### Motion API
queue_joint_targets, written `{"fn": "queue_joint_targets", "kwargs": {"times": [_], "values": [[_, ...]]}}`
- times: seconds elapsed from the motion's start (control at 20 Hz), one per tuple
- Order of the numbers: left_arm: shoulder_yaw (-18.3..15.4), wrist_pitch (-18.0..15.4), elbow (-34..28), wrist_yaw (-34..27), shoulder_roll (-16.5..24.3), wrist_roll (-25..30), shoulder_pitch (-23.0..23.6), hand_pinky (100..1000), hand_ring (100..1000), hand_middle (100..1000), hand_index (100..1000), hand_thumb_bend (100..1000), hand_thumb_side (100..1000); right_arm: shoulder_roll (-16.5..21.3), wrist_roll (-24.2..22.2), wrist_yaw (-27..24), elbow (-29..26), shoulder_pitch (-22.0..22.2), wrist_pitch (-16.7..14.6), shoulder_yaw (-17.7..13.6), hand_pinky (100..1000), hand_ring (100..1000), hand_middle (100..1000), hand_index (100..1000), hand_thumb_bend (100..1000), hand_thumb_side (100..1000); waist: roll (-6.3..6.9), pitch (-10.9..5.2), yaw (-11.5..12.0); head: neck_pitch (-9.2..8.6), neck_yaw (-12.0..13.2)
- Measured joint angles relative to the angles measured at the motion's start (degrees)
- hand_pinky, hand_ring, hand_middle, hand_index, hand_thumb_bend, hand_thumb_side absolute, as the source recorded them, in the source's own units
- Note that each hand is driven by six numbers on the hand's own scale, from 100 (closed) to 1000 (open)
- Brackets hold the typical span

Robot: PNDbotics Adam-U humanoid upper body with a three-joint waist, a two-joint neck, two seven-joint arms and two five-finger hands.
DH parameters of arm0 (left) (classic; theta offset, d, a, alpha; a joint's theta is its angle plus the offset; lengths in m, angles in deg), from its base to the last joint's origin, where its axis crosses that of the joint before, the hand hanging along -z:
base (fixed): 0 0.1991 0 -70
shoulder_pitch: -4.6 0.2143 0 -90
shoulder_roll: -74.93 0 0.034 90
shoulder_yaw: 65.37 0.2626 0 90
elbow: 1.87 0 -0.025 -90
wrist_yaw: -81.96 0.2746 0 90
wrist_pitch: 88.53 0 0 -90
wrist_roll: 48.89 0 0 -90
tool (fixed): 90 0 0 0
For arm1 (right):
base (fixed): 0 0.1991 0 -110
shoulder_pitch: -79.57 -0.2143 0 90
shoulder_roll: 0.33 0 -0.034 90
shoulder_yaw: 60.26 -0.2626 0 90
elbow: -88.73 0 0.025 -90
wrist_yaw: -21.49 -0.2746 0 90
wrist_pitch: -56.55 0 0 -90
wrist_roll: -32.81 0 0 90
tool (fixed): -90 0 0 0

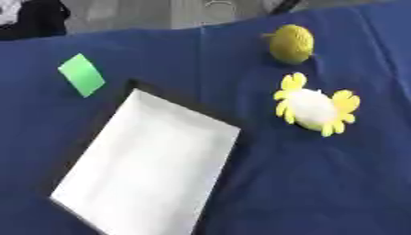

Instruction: Pick up objects on the table and place them in the box.

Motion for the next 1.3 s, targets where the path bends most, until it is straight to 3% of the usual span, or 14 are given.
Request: {"fn": "queue_joint_targets", "kwargs": {"times": [0.8,1.0,1.3], "values": [[0.03,0.81,0.00,-1.85,0.00,-0.76,0.35,860,859,808,891,517,613,0.00,0.08,-0.14,0.01,0.00,-0.07,-0.01,921,971,927,843,100,533,0.00,0.00,-0.02,2.49,-2.27],[1.24,3.15,-0.02,-5.24,0.11,-1.26,1.04,879,874,820,898,524,613,0.00,0.09,-0.14,0.01,0.03,-0.08,-0.01,921,971,927,843,100,533,0.00,0.00,0.00,2.49,-2.26],[6.11,9.07,-1.31,-10.07,0.71,0.51,1.44,921,903,840,915,535,583,0.00,0.04,-0.11,0.01,0.08,-0.03,0.01,921,971,927,843,100,534,0.00,0.00,0.00,2.47,-1.93]]}}
